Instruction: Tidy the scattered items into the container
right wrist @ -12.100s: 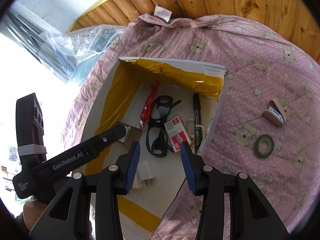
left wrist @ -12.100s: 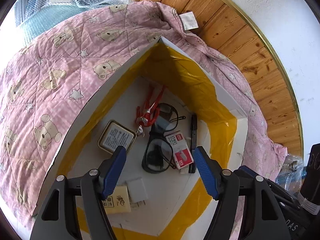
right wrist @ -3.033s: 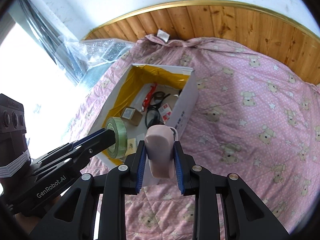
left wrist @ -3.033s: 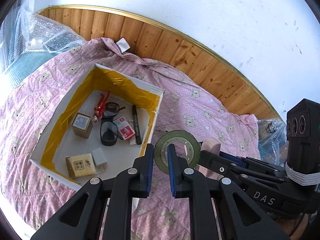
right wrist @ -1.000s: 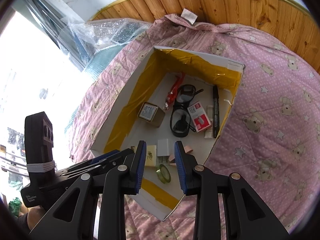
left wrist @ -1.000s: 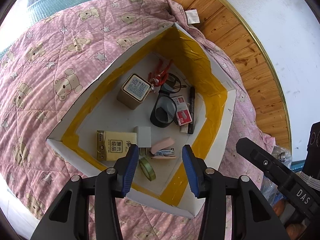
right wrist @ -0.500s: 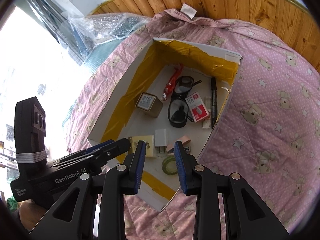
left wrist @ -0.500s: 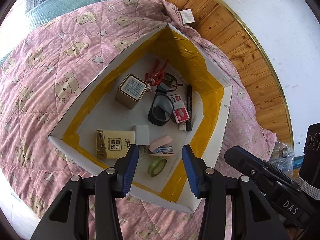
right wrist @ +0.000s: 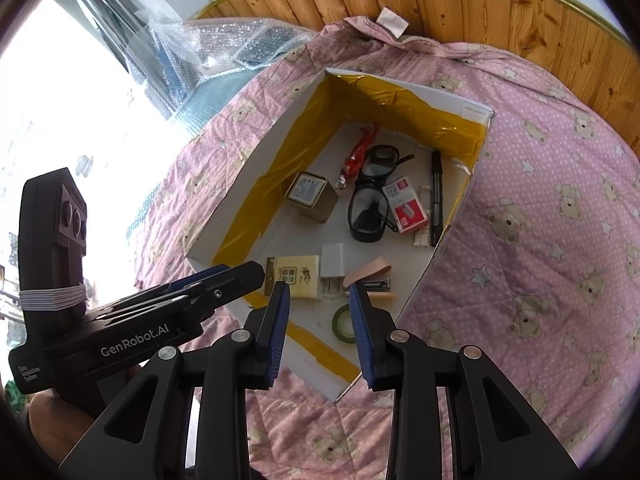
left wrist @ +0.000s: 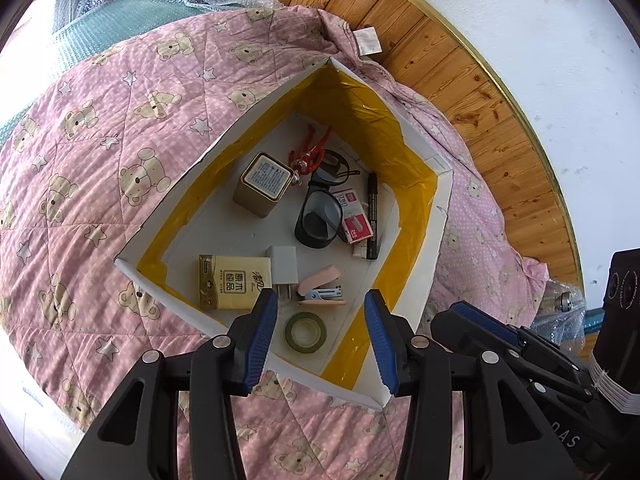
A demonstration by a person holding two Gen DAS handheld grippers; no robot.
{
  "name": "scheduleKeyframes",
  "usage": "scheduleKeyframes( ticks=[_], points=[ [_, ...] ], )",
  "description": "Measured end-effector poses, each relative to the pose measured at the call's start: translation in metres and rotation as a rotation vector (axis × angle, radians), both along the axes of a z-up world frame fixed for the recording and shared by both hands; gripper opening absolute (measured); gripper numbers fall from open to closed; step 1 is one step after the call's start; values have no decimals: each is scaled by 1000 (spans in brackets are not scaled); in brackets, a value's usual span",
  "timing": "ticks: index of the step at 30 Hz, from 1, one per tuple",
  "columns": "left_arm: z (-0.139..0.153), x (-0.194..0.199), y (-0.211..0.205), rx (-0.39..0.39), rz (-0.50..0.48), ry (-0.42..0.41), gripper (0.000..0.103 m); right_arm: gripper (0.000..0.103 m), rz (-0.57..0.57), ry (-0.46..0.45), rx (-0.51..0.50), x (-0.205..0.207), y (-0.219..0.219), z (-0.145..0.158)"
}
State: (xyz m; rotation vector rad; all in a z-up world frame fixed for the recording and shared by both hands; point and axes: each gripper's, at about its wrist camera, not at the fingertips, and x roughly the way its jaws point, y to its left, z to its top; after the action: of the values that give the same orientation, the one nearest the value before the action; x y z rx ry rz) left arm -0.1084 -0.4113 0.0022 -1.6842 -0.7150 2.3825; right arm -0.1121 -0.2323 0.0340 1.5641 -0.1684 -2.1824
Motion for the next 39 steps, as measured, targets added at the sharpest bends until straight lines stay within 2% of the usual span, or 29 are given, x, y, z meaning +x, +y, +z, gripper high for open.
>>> scheduleKeyframes(
  ticks=[17,20,24,29,31,39],
  points=[
    [15,22,-2,-24,0,38,48,34,30,-3,30,20,-6,2],
    [18,25,-1,-33,0,43,53,34,40,4,41,22,-8,3],
    [20,27,1,-44,-5,46,55,43,35,2,71,24,-7,2],
    [25,31,4,-89,-10,61,61,43,48,0,82,25,-6,2],
    [29,34,6,-113,-14,75,67,43,58,0,89,25,-7,1],
    [36,41,10,-164,-28,105,70,43,88,17,139,26,-12,0]
  ],
)
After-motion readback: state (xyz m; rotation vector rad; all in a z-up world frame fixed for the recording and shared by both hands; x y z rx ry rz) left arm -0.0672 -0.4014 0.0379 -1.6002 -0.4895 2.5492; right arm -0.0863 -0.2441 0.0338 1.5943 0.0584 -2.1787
